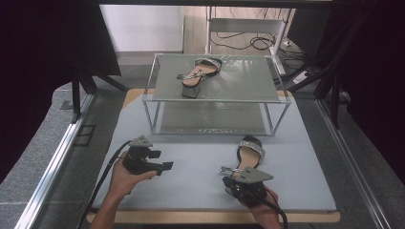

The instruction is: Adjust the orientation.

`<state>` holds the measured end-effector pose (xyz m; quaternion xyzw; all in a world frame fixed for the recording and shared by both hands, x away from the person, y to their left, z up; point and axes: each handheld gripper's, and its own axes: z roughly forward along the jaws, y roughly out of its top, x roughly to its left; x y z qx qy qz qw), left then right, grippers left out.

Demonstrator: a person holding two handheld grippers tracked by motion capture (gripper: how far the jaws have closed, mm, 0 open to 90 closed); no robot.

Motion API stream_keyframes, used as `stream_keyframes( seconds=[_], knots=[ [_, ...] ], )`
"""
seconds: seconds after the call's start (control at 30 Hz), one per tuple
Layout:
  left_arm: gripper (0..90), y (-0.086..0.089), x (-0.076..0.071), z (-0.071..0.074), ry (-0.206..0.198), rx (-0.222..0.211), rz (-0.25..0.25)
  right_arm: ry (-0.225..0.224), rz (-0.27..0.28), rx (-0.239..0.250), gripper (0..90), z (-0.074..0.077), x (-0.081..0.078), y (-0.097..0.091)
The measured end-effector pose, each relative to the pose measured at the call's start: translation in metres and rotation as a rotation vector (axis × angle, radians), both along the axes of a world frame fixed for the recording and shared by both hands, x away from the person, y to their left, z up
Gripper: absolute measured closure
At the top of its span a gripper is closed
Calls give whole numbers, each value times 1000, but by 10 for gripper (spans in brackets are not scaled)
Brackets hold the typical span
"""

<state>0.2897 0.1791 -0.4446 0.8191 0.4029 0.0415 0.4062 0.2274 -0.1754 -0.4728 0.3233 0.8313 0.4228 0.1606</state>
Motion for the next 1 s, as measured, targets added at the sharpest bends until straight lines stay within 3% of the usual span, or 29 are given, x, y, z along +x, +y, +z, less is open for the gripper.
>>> stream_keyframes(
  seconds=[0.1,0.13,0.2,0.43,0.67,0.73,1.0],
  knots=[
    [297,5,-1,-10,16,-23,6,12,2,-30,876,-5,2,9],
    [298,7,0,-16,30,-30,11,15,1,-63,876,-10,4,15],
    [295,8,1,-20,44,-5,11,19,-2,-75,877,-14,5,19],
    [297,4,2,-29,68,-14,7,2,-36,-115,890,-15,-1,21],
    [296,2,0,-42,108,-5,4,22,-57,-94,899,-14,-18,-14],
    [295,2,0,-43,115,-10,5,18,-81,-98,898,-14,-26,-33],
    [292,1,-1,-45,118,-8,0,39,-163,-79,892,-14,-29,-73]
  ],
)
